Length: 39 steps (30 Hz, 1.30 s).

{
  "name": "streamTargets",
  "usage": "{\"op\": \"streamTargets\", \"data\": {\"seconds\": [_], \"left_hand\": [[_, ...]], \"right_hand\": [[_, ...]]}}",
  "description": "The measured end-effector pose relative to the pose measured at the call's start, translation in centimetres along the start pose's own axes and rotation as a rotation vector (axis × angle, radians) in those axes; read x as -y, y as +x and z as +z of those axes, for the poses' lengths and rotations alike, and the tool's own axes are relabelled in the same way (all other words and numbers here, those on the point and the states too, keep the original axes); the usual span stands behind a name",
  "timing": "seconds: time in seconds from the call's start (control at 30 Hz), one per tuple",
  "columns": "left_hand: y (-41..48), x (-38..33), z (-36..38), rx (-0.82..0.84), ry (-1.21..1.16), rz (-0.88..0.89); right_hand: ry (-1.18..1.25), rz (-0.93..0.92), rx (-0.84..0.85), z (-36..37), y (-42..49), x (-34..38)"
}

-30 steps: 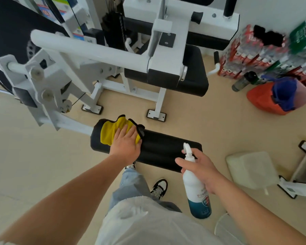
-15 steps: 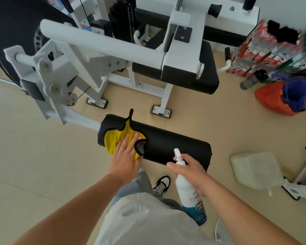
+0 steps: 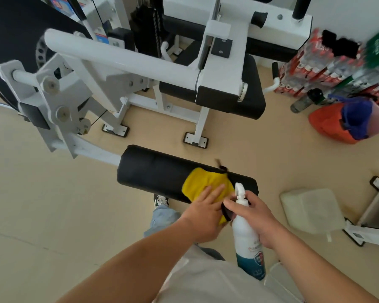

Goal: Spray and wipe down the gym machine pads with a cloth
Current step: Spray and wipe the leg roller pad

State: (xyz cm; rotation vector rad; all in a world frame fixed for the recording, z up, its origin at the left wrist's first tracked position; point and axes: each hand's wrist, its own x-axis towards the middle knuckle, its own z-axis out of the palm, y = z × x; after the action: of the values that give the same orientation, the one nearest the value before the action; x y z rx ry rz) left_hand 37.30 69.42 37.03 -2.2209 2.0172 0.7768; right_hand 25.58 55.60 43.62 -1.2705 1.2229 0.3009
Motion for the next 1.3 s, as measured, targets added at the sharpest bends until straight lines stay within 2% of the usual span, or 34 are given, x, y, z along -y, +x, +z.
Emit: {"op": "streamTargets", "data": {"seconds": [0.07,0.13,0.23,0.33,0.43,0.5,0.57,0.67,0.73,0.8,0.87,0.97,1.03,1.17,1.3], "left_hand": [[0.3,1.0,0.1,-0.006,0.064,0.058],[-0.7,3.2,-0.3,-0.069,0.082,-0.018],[-4.3,8.3,-0.7,-0.223,-0.012,-0.262],[-9.5,14.0,-0.8,-0.352,-0.097,-0.593],[-10.3,15.8,-1.5,-0.229,-0.252,-0.900],[-7.3,13.9,-2.5,-0.246,-0.298,-0.986],[-3.7,10.3,-3.2,-0.191,-0.223,-0.843],[-0.5,4.3,-2.0,-0.060,-0.096,-0.458],[-0.5,3.3,-1.9,-0.034,-0.064,-0.294],[-1.7,5.6,-2.4,-0.044,-0.032,-0.192],[-3.4,9.5,-2.5,-0.106,-0.020,-0.244],[-5.8,13.9,-2.9,-0.230,-0.189,-0.661],[-5.3,13.8,-3.3,-0.207,-0.221,-0.802],[-0.6,8.4,-4.3,-0.226,-0.162,-0.743],[4.3,0.9,-4.7,-0.131,-0.133,-0.499]], "right_hand": [[0.001,0.003,-0.006,-0.5,0.1,0.2],[-0.004,0.002,-0.002,-0.9,0.3,0.2],[-0.025,-0.007,0.025,-1.0,0.7,0.6],[-0.021,-0.018,0.041,-0.7,1.1,1.3],[-0.013,-0.019,0.058,-0.6,1.3,1.6],[-0.004,-0.018,0.056,-0.7,1.4,1.8],[0.006,-0.028,0.051,-0.9,1.4,1.8],[0.010,-0.031,0.038,-1.3,1.2,2.0],[-0.002,-0.037,0.033,-1.7,0.9,2.1],[-0.010,-0.048,0.039,-2.1,0.7,2.2],[-0.018,-0.053,0.043,-2.4,0.5,2.1],[0.018,-0.043,0.036,-3.1,0.1,1.8],[0.058,-0.025,0.021,-3.5,-0.2,1.4],[0.095,-0.016,-0.016,-4.6,-0.8,0.3],[0.109,-0.024,-0.050,-6.1,-1.5,-0.6]]}}
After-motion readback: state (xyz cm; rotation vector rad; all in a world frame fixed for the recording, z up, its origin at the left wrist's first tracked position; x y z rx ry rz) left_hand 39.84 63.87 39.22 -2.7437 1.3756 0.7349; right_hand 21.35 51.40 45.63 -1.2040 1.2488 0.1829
